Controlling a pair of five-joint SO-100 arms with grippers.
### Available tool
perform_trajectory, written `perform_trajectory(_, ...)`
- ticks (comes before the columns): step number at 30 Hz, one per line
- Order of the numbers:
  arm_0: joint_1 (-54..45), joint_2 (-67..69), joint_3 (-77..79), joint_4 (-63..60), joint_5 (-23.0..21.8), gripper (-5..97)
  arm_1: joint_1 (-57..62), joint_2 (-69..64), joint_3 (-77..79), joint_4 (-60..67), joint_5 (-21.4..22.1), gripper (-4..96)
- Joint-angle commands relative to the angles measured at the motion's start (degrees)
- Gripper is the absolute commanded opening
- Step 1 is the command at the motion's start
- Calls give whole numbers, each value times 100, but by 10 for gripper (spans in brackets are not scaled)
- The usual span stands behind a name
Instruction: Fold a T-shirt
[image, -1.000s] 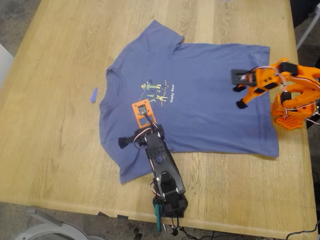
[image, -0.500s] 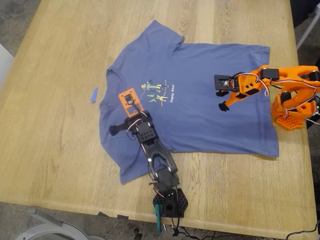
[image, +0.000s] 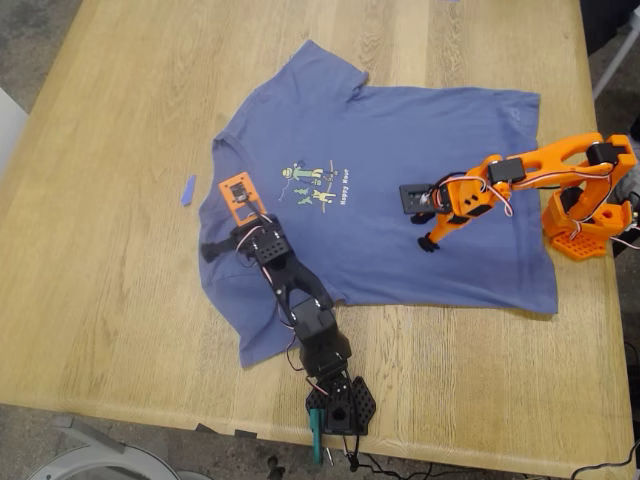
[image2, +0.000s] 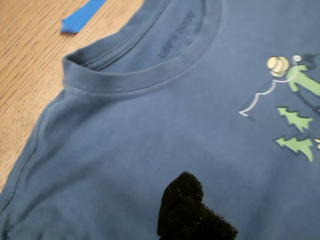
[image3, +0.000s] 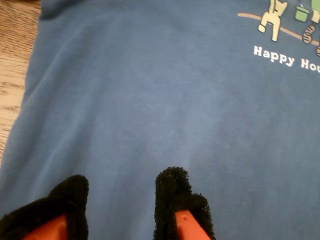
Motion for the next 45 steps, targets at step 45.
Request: perform_trajectory(45,-255,-7444,-10767,3788,-483,542,-97,325,615,-1195,1222,177)
